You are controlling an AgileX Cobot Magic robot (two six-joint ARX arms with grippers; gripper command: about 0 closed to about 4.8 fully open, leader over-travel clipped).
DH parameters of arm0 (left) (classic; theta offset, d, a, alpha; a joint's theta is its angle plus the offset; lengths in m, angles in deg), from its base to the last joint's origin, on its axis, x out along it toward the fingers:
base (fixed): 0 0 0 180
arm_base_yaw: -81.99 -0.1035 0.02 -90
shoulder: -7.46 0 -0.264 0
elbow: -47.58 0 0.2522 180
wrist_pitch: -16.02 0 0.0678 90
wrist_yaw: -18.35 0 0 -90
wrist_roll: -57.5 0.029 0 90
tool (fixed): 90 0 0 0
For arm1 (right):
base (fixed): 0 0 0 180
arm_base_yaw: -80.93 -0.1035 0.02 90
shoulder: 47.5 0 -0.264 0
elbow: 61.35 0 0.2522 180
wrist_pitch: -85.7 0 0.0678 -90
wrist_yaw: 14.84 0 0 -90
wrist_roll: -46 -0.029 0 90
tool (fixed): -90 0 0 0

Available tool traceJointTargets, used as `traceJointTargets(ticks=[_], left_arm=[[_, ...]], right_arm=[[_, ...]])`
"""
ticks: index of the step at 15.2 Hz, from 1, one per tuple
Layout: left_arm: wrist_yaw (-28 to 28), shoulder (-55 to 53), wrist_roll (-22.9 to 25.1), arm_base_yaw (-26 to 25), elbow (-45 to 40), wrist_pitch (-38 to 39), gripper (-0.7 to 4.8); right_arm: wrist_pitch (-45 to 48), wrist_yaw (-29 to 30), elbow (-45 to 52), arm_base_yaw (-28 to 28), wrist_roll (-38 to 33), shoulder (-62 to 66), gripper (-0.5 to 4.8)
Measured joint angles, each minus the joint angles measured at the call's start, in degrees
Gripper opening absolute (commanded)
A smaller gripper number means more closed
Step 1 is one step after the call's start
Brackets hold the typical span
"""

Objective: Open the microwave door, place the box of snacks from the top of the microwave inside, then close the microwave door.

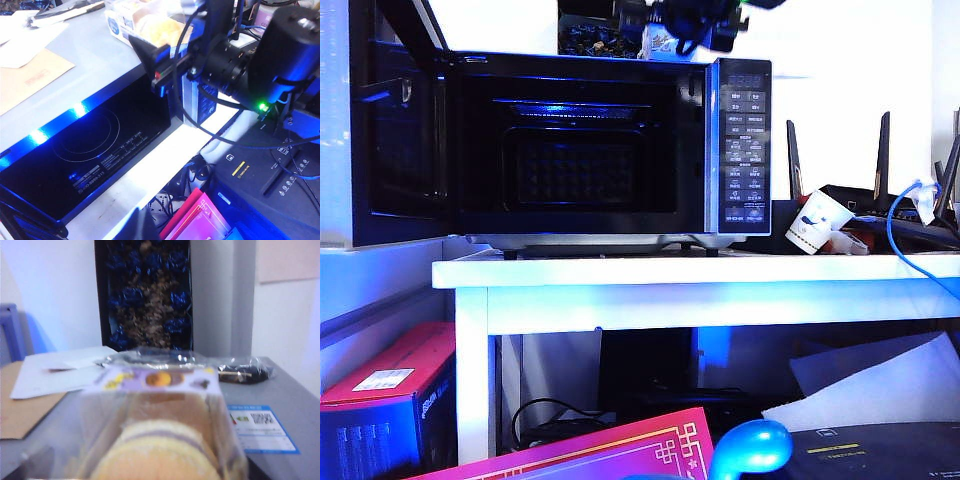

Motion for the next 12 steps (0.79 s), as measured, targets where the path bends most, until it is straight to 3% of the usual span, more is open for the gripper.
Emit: traceJointTargets(ticks=[5, 7, 10, 12], left_arm=[[0.00, 0.00, 0.00, 0.00, 0.00, 0.31, -0.06], [0.00, 0.00, 0.02, 0.02, 0.00, 0.50, -0.06], [0.00, 0.00, 0.00, 0.00, 0.00, 0.66, -0.06], [0.00, 0.00, 0.00, 0.02, 0.00, 0.66, -0.06]], right_arm=[[-0.85, 0.00, 0.00, 0.02, -0.24, 0.76, 4.79], [-0.85, 0.00, 0.00, 0.02, -0.37, 0.74, 4.09], [-0.83, -0.07, 0.00, 0.11, -0.37, 0.74, 2.17], [-0.35, 0.15, -0.07, 0.07, -0.37, 0.70, 2.11]])
